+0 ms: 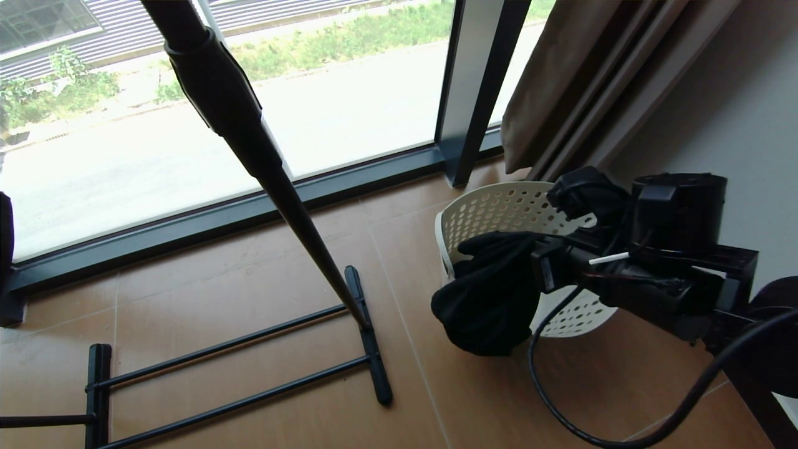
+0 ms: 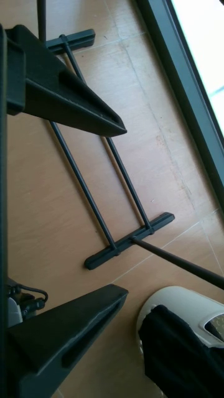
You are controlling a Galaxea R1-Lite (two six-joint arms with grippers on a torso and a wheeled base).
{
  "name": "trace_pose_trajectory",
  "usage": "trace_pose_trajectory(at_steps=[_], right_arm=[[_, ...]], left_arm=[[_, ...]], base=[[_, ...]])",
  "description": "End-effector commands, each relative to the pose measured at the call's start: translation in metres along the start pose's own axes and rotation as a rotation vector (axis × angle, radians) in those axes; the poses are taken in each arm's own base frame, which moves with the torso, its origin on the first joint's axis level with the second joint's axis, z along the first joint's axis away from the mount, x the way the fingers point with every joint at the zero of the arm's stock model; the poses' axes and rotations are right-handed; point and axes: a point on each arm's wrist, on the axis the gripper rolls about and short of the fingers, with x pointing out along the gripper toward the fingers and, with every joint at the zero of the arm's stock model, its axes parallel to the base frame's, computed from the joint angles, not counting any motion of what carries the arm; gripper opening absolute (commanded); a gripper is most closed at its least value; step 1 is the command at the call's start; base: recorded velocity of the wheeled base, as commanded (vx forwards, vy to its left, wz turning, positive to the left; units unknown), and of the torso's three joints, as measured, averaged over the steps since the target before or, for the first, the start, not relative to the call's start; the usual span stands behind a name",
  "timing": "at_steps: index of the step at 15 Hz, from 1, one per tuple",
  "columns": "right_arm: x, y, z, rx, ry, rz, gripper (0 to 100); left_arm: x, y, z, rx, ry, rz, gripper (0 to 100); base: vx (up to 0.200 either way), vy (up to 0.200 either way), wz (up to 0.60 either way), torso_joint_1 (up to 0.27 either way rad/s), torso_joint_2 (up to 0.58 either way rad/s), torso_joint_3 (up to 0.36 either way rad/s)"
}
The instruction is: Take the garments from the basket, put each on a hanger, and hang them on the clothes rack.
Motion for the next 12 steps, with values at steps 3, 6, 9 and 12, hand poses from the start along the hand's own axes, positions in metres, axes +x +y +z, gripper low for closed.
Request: trace_pose_trajectory(at_steps=[3, 6, 9, 12], right_arm=[[-0.171, -0.023, 0.015, -0.078, -0.402, 0.155, 0], [-0.171, -0.022, 0.017, -0.086, -0.394, 0.179, 0], [-0.172, -0.022, 0.018, -0.089, -0.408, 0.205, 0], [-0.174, -0.022, 0.018, -0.088, -0.422, 0.228, 0]], left_arm=[[0.000, 0.000, 0.000, 0.000, -0.001, -0.006, 100], [0.000, 0.000, 0.000, -0.003, 0.001, -0.005, 100], [0.000, 0.000, 0.000, -0.002, 0.002, -0.007, 100], [0.000, 0.000, 0.000, -0.001, 0.000, -0.008, 100]], base=[[0.000, 0.000, 0.00, 0.000, 0.00, 0.000], [0.000, 0.000, 0.00, 0.000, 0.00, 0.000], [0.000, 0.000, 0.00, 0.003, 0.00, 0.083], [0.000, 0.000, 0.00, -0.001, 0.00, 0.186]])
